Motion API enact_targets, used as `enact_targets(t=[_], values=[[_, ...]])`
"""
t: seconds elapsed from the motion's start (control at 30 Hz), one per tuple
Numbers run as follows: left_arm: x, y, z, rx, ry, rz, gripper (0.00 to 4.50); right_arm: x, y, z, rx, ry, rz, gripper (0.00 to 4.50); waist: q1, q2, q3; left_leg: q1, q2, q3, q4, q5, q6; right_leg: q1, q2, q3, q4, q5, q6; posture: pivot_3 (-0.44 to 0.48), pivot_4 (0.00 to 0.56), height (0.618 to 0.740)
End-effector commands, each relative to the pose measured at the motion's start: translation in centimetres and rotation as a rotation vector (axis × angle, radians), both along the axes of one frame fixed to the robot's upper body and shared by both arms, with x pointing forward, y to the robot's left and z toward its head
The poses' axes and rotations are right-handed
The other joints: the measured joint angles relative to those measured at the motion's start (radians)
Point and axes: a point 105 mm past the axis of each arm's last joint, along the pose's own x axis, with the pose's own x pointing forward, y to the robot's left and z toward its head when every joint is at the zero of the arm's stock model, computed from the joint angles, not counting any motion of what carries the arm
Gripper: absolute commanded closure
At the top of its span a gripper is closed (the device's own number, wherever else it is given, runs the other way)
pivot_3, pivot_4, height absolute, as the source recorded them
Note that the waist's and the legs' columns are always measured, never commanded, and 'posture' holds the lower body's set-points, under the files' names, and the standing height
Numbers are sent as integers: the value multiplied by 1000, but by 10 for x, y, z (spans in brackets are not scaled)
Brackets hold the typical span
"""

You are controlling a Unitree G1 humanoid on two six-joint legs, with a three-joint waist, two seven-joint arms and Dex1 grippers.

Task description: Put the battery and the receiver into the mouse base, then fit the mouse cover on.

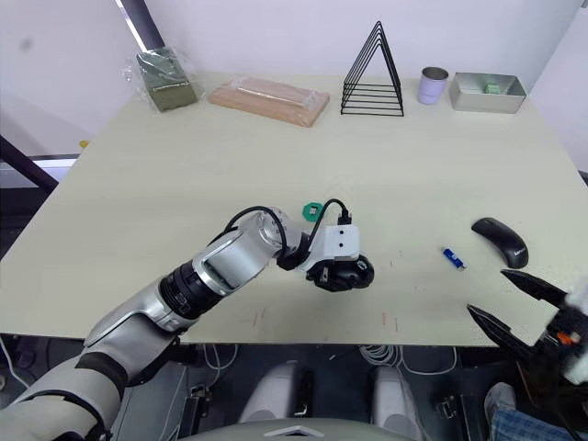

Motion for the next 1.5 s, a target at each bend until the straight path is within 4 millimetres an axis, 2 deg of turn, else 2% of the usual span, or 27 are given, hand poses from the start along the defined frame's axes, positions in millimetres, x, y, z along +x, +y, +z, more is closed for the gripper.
enact_targets(t=[0.03, 0.13, 0.23, 0.4, 0.47, 0.53, 0.57, 0.6, 0.67, 0.93, 1.5], values=[[-1, 0, -9, 17, 21, 10, 1582, 15, 14, 4, 73, 60, -91, 0, 0, 0, 0, 0, 0, 0, 0, 0, 0, 0, 0, 0, 0, 0, 0, 0, 150, 740], [-1, -1, -9, 11, 21, 10, 1582, 30, 2, -4, -105, 75, -225, 0, 4, 0, 0, 0, 0, 0, 0, 0, 0, 0, 0, 0, 0, 0, 0, 0, 150, 740], [0, -1, -9, 10, 22, 14, 1582, 40, 2, -9, -138, 113, -224, 0, 12, -1, 0, -1, 0, 0, 1, 0, 0, 0, 0, 0, -1, 0, 0, 0, 150, 740], [-1, -3, -8, 1, 26, 13, 1582, 56, 1, -29, -104, 180, -276, 0, 12, -2, 0, -1, -1, 0, 1, 0, 0, 0, 0, 0, 0, 0, 0, 0, 150, 740], [-1, -3, -8, 1, 26, 13, 1582, 61, -3, -34, -111, 182, -290, 565, 11, -2, 0, -1, -1, 0, 1, 0, 0, 0, 0, 0, 0, 0, 0, 0, 150, 740], [-1, -3, -8, 2, 27, 15, 1582, 63, -6, -39, -124, 194, -300, 1310, 11, -2, 0, -1, -1, 0, 1, 0, 0, 0, 0, 0, 0, 0, 0, 0, 150, 740], [-1, -3, -8, 2, 26, 15, 1582, 63, -8, -42, -142, 201, -306, 1793, 11, -2, 0, -2, -1, 0, 1, 0, 0, 0, 0, 0, -1, 0, 0, 0, 150, 740], [-1, -3, -8, 2, 27, 16, 1582, 66, -10, -45, -154, 205, -319, 2496, 11, -2, 0, -2, -1, 0, 1, 0, 0, 0, 0, 0, 0, 0, 0, 0, 150, 740], [-1, -3, -8, 2, 28, 17, 1582, 69, -12, -47, -167, 205, -333, 3190, 10, -2, 0, -1, -1, 0, 1, 0, 0, 0, 1, 0, 0, 0, 0, 0, 150, 740], [-1, -2, -8, 5, 28, 24, 1582, 79, -11, -52, -172, 207, -321, 3190, 9, -2, 0, -1, -1, 0, 1, 0, 0, 0, 1, 0, 0, 0, 1, 0, 150, 740], [-3, -2, -9, 8, 28, 21, 1582, 82, -15, -65, -171, 238, -338, 3190, 9, -2, 0, -1, -1, 0, 1, 0, 0, 0, 1, 0, 0, 0, 1, 0, 150, 740]])
